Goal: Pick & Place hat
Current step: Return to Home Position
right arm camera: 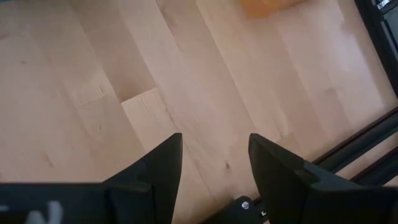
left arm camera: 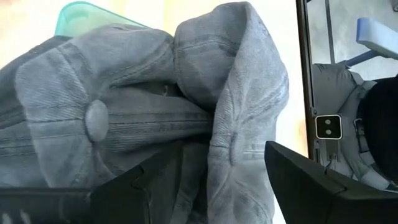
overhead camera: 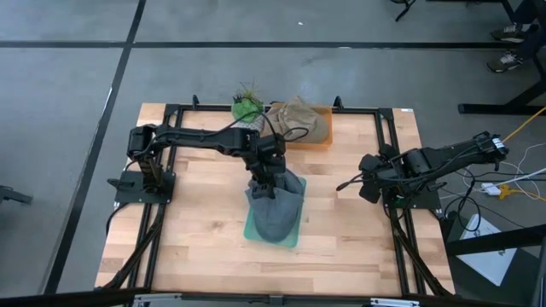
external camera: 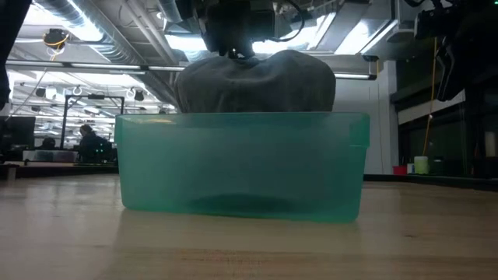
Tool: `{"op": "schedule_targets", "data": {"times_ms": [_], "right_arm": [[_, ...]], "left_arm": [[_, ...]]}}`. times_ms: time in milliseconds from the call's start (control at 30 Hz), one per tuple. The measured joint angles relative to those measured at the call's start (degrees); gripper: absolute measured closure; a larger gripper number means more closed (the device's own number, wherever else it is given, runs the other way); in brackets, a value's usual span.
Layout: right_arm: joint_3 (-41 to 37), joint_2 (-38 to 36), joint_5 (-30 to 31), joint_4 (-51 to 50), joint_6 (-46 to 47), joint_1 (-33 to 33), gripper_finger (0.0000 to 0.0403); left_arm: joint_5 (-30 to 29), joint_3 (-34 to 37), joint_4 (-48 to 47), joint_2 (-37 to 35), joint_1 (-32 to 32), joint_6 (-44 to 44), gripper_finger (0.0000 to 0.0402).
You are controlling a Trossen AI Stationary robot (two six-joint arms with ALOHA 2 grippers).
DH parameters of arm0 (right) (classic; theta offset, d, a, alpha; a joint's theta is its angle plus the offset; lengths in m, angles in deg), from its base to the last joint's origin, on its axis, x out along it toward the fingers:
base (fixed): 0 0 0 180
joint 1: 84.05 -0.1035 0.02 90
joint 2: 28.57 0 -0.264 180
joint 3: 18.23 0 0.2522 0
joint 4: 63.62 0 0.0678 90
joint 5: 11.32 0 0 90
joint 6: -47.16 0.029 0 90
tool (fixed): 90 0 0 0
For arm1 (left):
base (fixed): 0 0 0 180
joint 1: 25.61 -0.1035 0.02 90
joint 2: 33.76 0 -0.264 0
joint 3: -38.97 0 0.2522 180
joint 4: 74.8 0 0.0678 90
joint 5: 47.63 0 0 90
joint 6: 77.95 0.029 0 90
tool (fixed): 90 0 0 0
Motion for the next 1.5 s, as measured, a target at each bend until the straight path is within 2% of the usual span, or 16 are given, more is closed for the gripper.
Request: {"op": "schedule_targets", "data": {"times_ms": [333,700,833,1000,1100,1300,1500], "right_arm": [[0.00,0.00,0.00,-0.16,2.48,0.02,0.0218],[0.00,0.02,-0.22,-0.01,2.99,0.01,0.0218],[0.00,0.00,-2.70,-0.05,1.89,0.00,0.0218],[-0.85,-2.74,3.14,3.53,1.50,-0.19,0.0218],[-3.97,-6.85,4.25,12.42,-1.88,-1.17,0.0218],[-16.23,-19.16,3.38,40.80,-15.39,-2.25,0.0218],[-30.36,-30.71,-7.31,67.65,-28.76,-2.01,0.0218]], "left_arm": [[0.00,0.00,-0.07,0.00,-1.13,-5.53,0.0181],[-1.68,-2.35,0.26,-2.75,-0.63,-2.28,0.0181],[-1.67,-2.69,3.29,-4.13,0.18,-1.47,0.0183],[-2.27,-2.69,7.57,-5.32,1.29,1.85,0.0181],[-5.10,-2.69,10.31,-5.40,2.06,4.75,0.0181],[-8.14,-1.00,17.49,-5.44,2.95,10.16,0.0182],[-8.12,0.93,25.08,-5.44,2.91,11.14,0.0181]]}}
